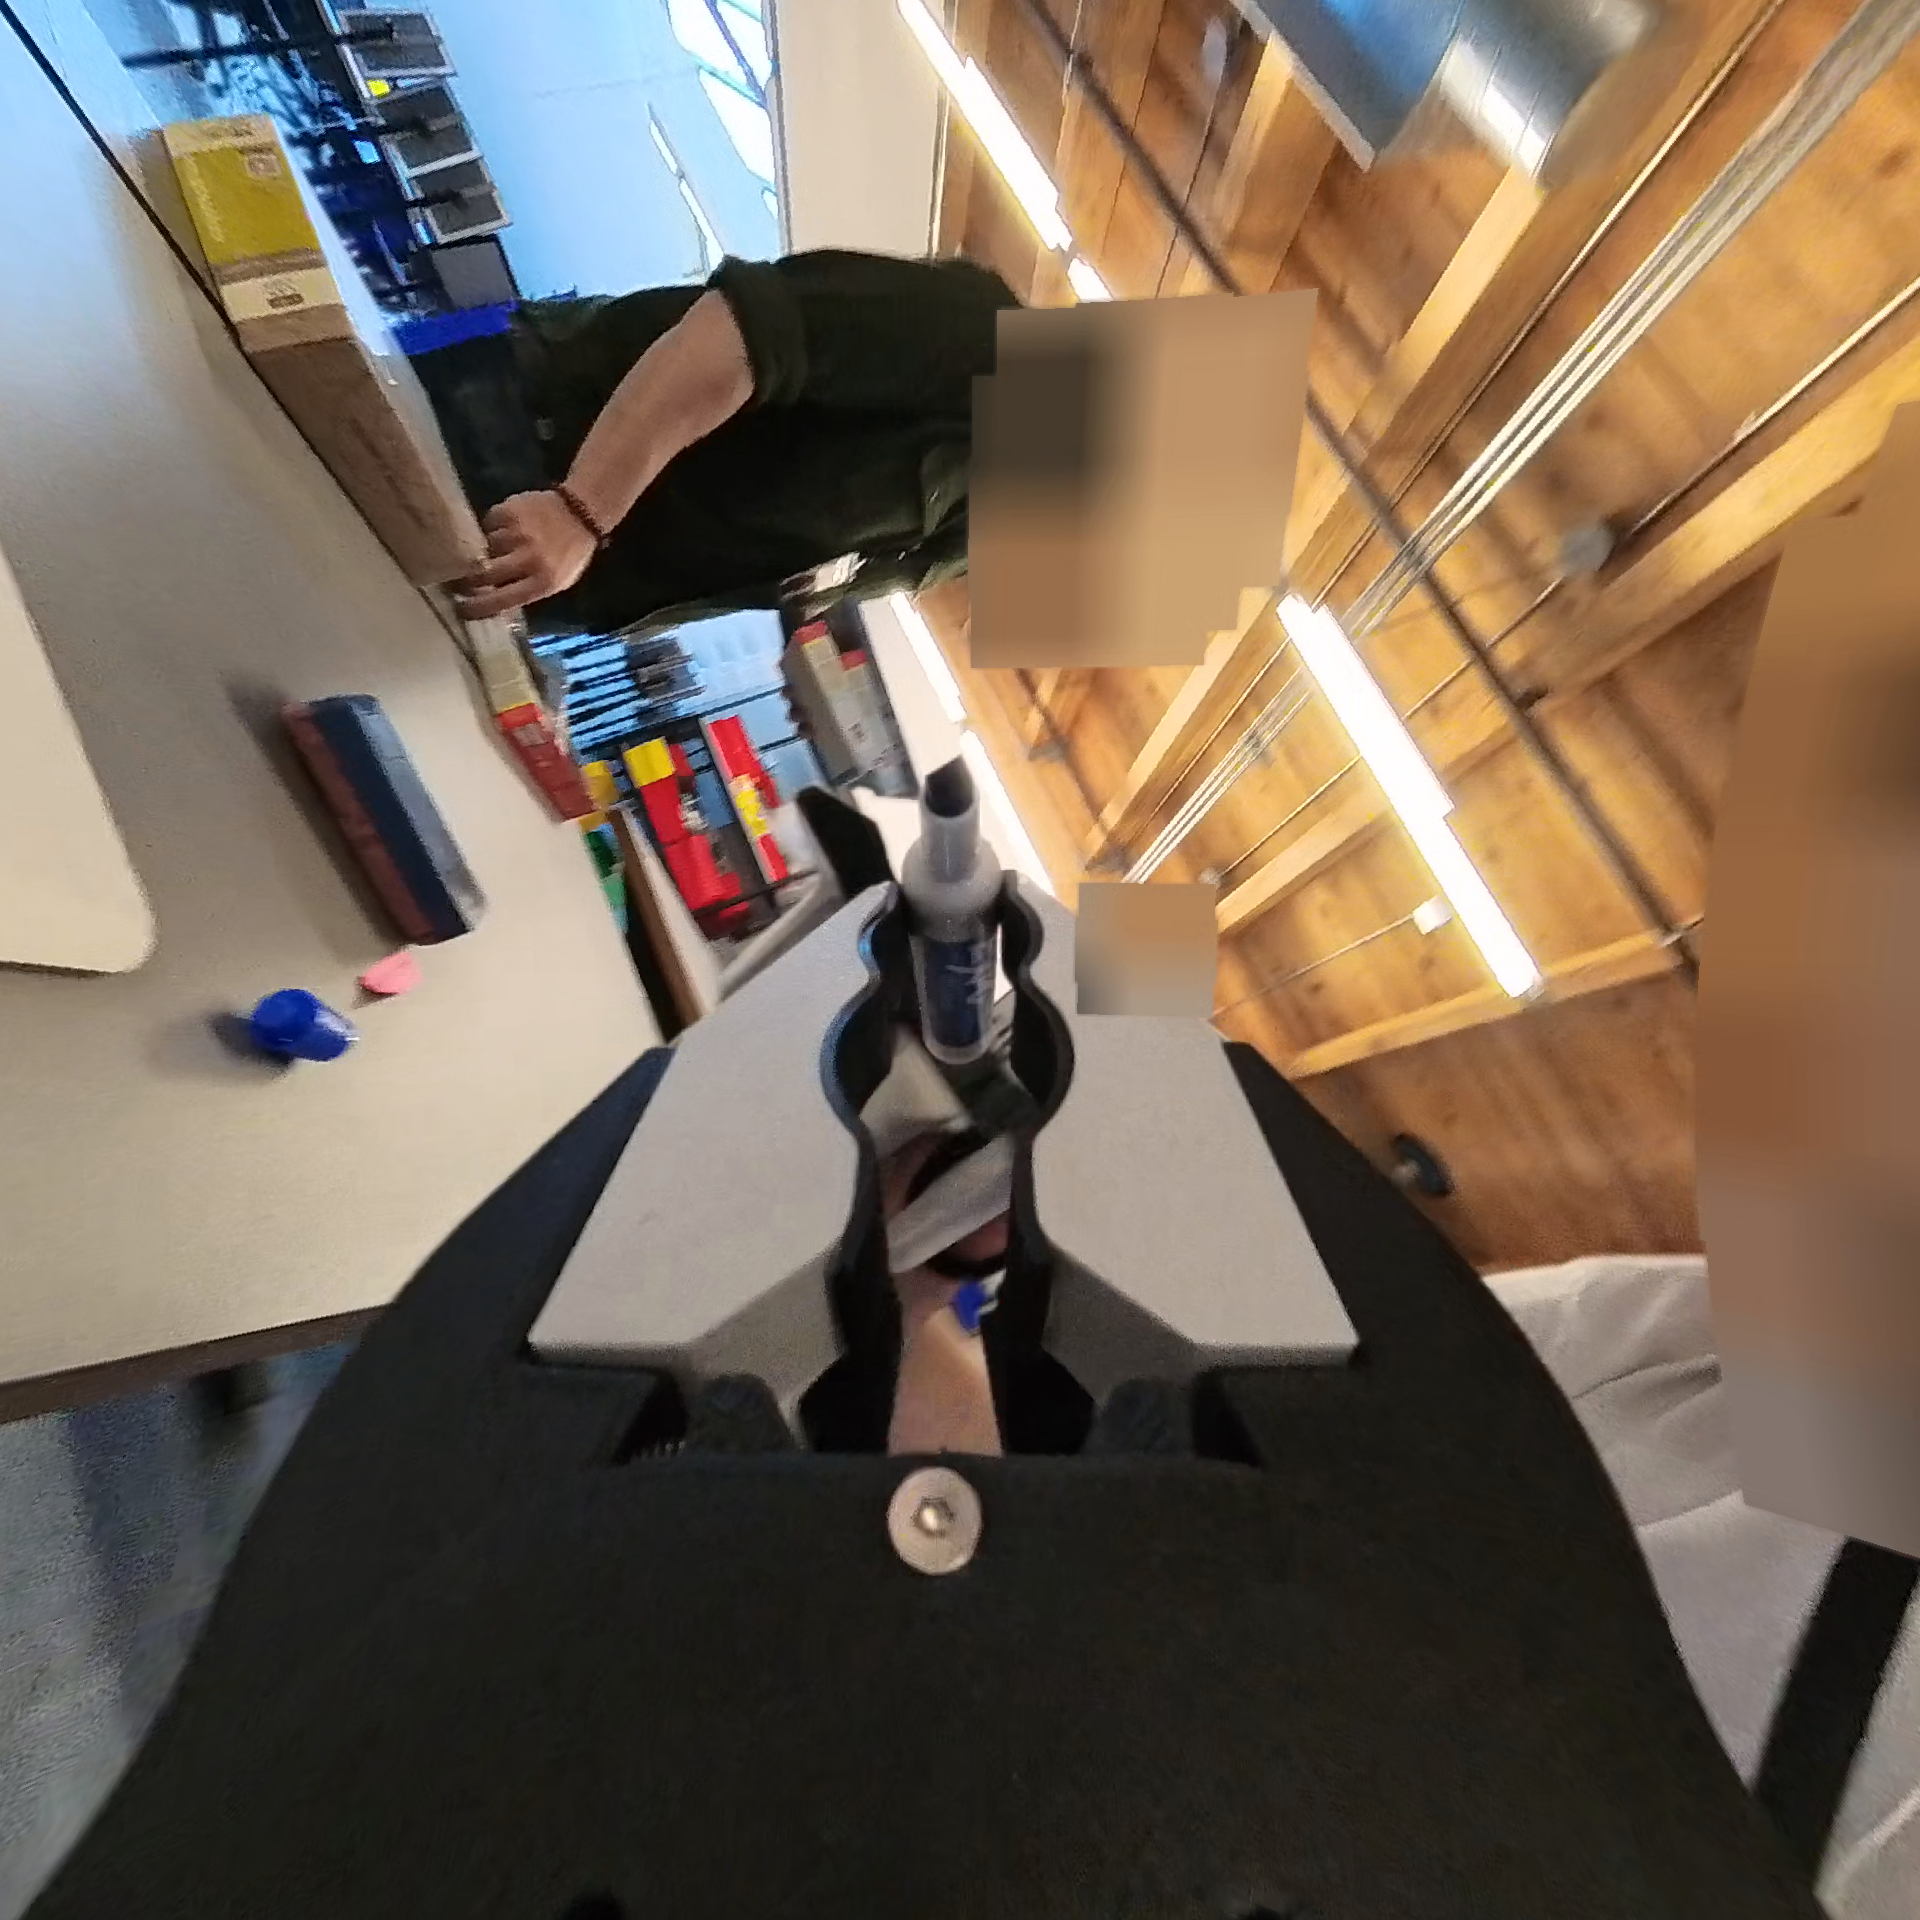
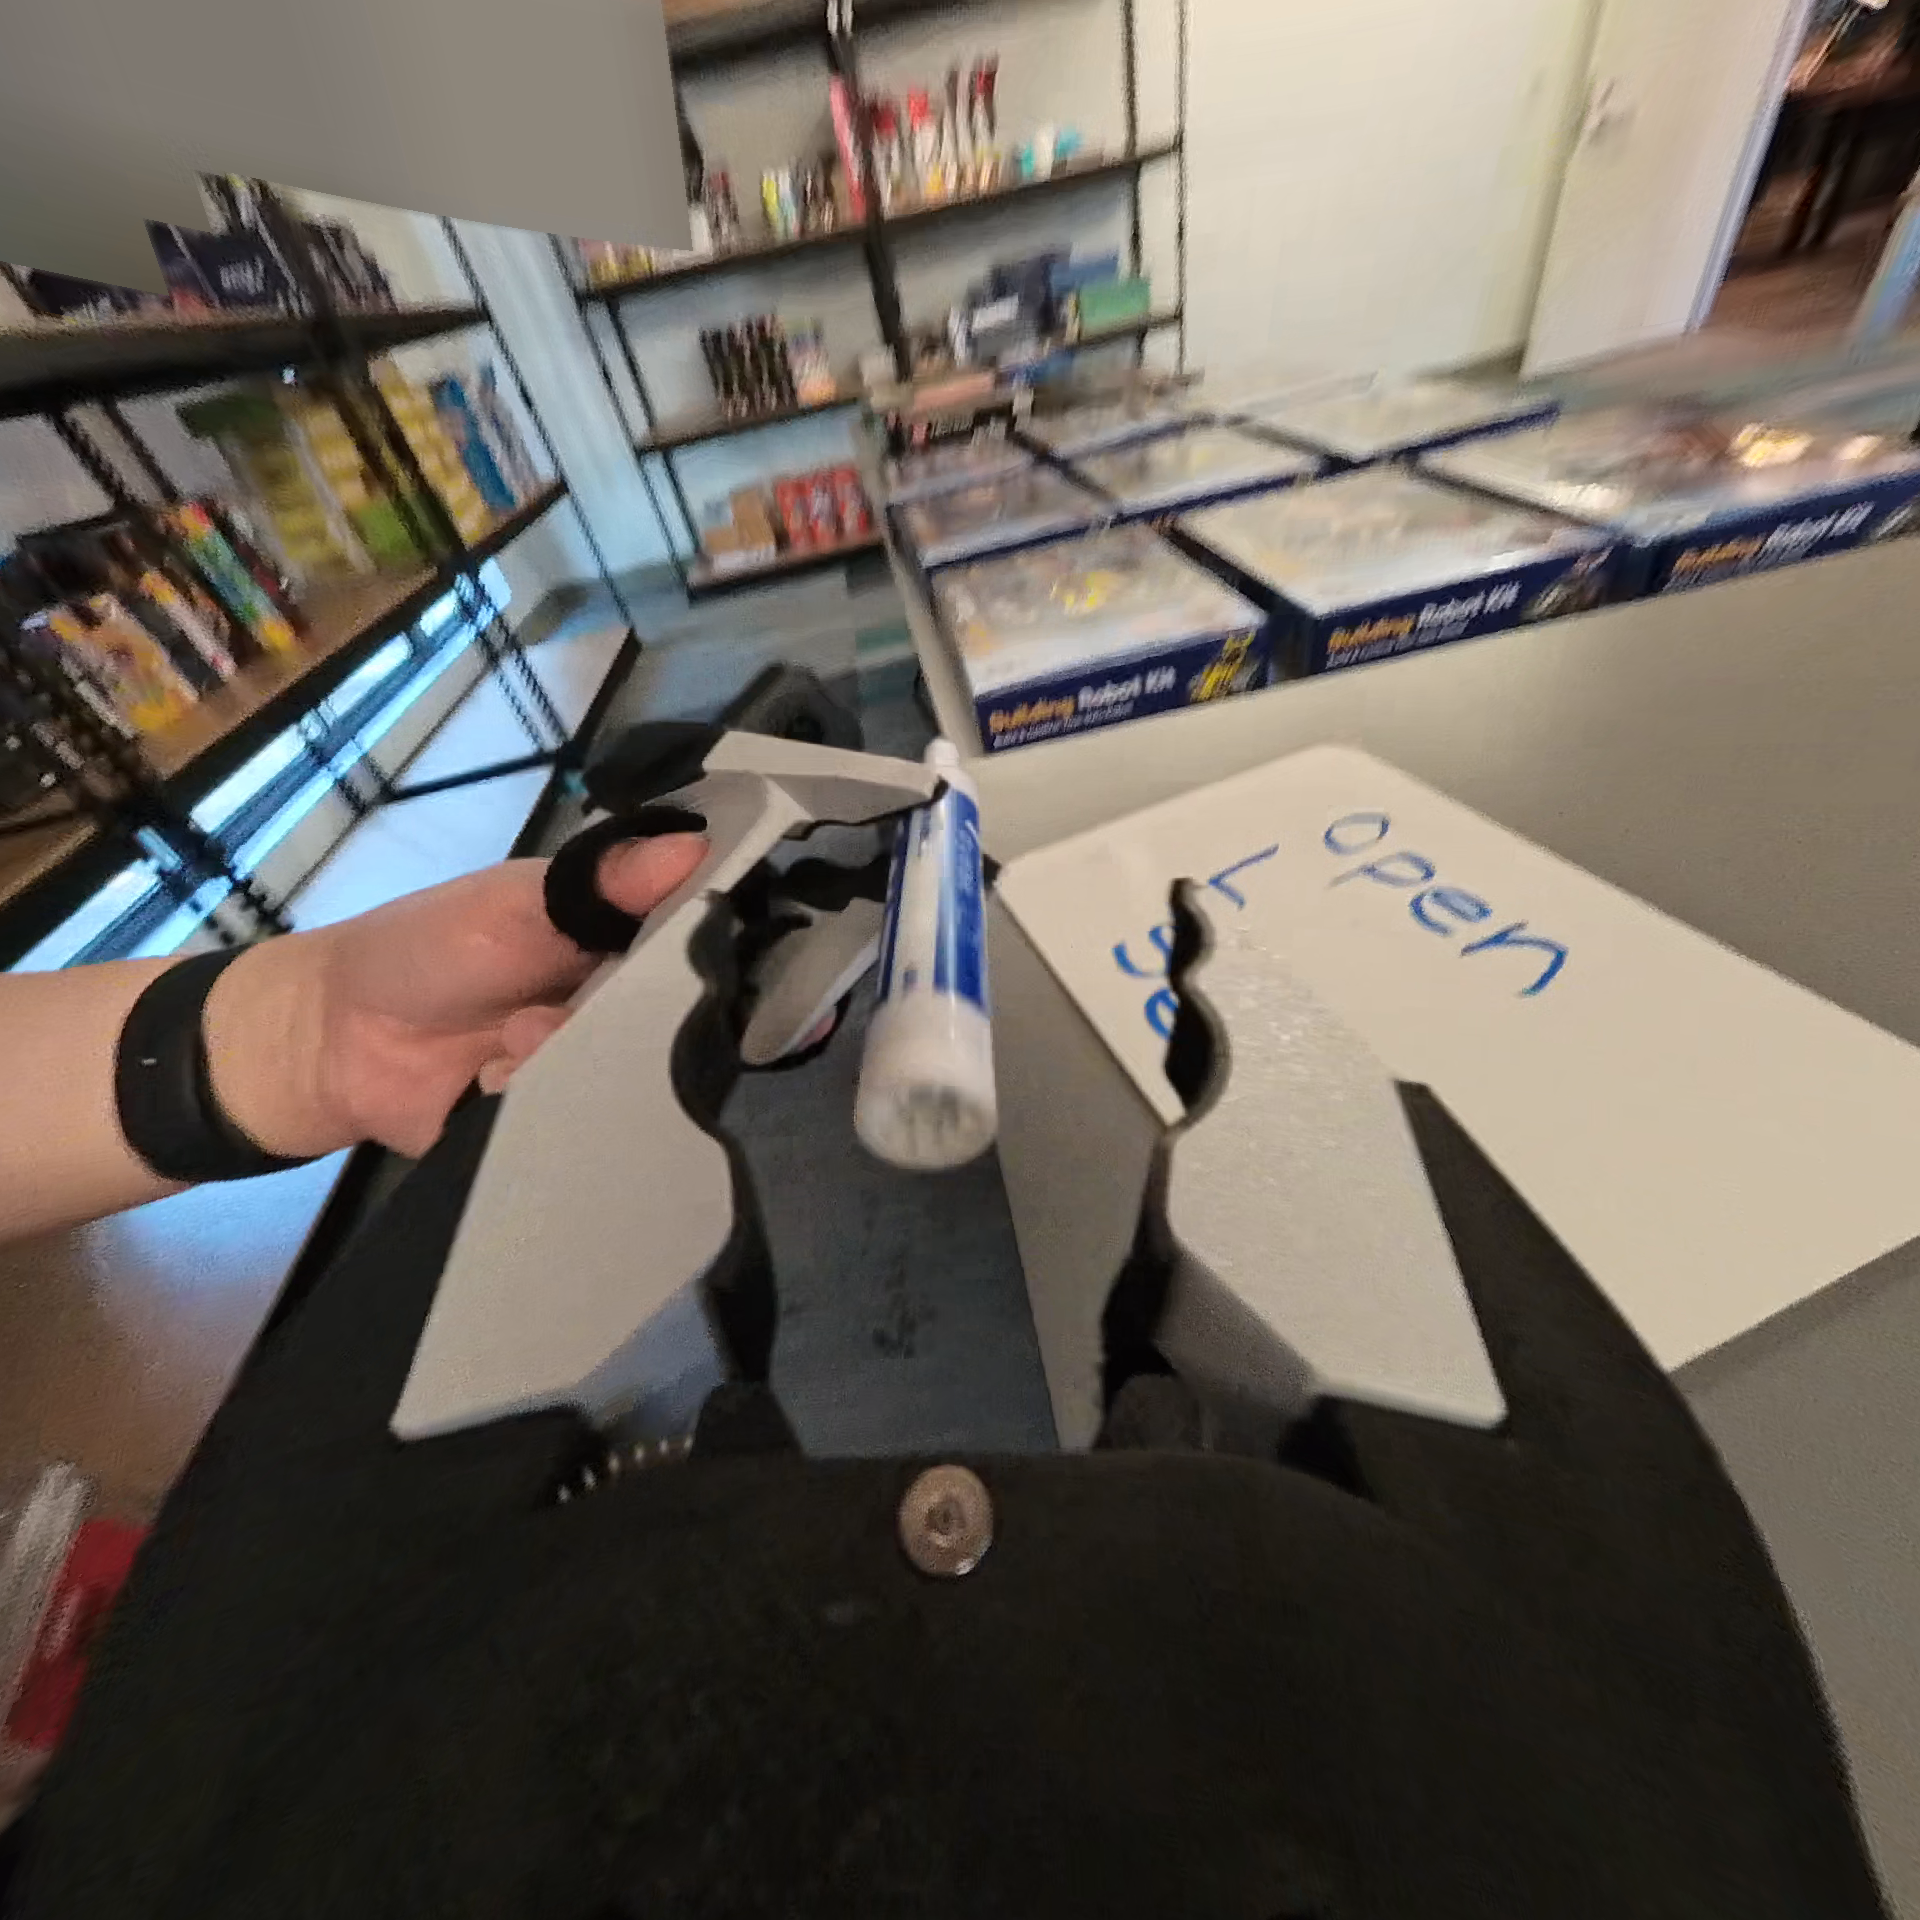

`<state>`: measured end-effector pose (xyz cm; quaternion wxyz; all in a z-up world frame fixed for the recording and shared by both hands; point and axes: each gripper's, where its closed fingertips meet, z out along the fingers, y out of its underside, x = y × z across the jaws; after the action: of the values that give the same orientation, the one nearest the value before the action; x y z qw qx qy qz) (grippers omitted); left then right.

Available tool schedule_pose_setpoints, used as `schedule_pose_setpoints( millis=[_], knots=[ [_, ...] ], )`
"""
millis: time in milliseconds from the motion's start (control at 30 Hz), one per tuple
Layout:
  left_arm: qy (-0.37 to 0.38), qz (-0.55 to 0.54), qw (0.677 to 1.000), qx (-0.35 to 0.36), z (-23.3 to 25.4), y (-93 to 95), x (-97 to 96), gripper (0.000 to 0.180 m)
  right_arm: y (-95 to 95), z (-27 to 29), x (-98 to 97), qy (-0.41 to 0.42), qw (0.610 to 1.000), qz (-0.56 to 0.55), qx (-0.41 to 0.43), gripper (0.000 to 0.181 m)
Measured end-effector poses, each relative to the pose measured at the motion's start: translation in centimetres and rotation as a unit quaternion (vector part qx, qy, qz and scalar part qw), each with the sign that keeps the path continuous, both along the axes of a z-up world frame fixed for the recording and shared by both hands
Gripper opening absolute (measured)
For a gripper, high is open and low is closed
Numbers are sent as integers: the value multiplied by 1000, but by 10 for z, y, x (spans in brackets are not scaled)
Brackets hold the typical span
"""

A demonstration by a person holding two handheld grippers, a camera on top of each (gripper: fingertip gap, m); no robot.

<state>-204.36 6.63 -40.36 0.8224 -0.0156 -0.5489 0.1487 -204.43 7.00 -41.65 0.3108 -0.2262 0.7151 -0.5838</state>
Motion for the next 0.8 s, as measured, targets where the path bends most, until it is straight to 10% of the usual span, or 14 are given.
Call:
schedule_pose_setpoints(
  millis=[133, 433, 800],
  knots=[
    [35, -15, 996, 82, 8, -2, 5, 15, -4, 2, 0, -37, 992, -60, -108, 88],
    [-31, -10, 997, 69, 4, -4, 11, 14, -12, 12, 25, 44, 988, 3, -147, 18],
    [-37, 2, 996, 86, -10, -10, 6, 15, -18, 1, 21, 45, 993, 3, -113, 18]
  ],
)
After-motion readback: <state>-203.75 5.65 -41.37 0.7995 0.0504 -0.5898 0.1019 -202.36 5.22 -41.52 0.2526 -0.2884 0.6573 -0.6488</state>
